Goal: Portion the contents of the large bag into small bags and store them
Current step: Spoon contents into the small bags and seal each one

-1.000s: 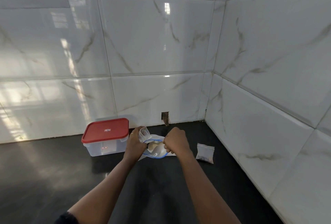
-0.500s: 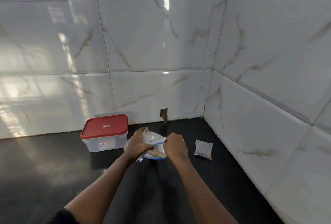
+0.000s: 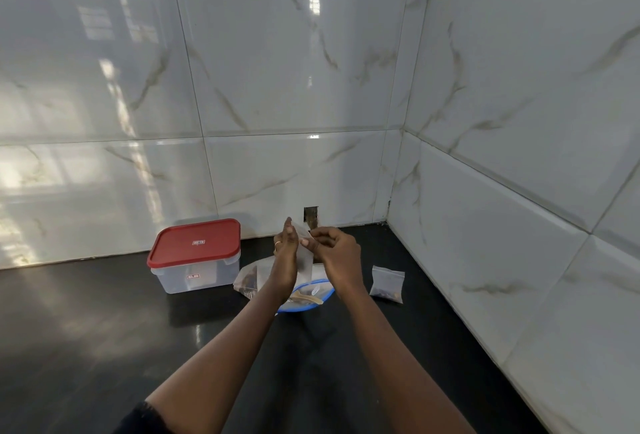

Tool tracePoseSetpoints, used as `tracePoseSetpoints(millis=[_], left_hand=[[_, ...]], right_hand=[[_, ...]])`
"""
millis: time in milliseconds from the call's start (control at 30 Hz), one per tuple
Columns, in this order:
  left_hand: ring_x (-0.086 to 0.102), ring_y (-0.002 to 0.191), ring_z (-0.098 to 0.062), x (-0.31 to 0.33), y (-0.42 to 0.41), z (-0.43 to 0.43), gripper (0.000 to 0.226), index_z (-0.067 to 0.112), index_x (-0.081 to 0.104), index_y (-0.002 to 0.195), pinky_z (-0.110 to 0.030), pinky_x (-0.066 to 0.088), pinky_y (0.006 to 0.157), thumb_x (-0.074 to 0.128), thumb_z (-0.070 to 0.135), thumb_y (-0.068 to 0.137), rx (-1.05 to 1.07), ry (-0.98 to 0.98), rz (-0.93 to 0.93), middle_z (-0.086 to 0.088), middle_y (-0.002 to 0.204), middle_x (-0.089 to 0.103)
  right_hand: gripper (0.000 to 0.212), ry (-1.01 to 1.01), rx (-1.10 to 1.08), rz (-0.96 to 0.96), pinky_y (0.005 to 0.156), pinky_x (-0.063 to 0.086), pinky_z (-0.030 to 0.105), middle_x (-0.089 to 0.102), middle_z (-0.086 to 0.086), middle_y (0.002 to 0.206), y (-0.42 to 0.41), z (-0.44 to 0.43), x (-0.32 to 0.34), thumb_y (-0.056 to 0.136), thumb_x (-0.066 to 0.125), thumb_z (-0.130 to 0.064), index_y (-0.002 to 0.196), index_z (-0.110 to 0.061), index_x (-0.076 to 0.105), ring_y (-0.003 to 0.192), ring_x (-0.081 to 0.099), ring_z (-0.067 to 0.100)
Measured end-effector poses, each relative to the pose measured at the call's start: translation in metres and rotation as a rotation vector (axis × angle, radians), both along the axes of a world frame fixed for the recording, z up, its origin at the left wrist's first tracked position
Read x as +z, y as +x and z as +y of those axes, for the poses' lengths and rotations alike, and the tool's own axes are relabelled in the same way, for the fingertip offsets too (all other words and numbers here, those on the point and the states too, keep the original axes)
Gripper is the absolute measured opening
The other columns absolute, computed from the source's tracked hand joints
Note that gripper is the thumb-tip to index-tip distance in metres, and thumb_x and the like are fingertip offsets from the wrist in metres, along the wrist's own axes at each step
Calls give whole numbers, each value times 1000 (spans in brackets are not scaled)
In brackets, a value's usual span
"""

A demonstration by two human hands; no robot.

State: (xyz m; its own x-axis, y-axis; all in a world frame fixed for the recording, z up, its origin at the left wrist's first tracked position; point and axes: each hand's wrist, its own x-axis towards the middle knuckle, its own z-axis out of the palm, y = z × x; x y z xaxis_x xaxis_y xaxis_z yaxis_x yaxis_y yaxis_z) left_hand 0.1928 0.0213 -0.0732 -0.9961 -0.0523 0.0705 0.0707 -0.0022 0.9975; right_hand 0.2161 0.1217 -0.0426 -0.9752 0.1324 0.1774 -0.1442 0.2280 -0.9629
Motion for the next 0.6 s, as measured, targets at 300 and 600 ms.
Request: tracePoseSetpoints(millis=[300, 600], left_hand=[[55, 81, -16, -14, -1, 5, 8, 13, 57, 94, -26, 48, 70, 50, 12, 94, 79, 19, 14, -5, 91, 60], [59, 81, -16, -14, -3, 22, 7, 18, 65, 82, -33, 52, 78, 63, 12, 86, 149, 95, -53, -4, 86, 66]], right_hand=[[8, 40, -166, -66, 74, 58, 29, 67, -2, 81, -6, 28, -19, 83, 69, -7, 89, -12, 71, 77, 64, 12], [15, 15, -190, -106, 85, 55, 33, 67, 4, 89, -4, 49, -22, 80, 70, -3, 93, -8, 67, 88, 63, 17]])
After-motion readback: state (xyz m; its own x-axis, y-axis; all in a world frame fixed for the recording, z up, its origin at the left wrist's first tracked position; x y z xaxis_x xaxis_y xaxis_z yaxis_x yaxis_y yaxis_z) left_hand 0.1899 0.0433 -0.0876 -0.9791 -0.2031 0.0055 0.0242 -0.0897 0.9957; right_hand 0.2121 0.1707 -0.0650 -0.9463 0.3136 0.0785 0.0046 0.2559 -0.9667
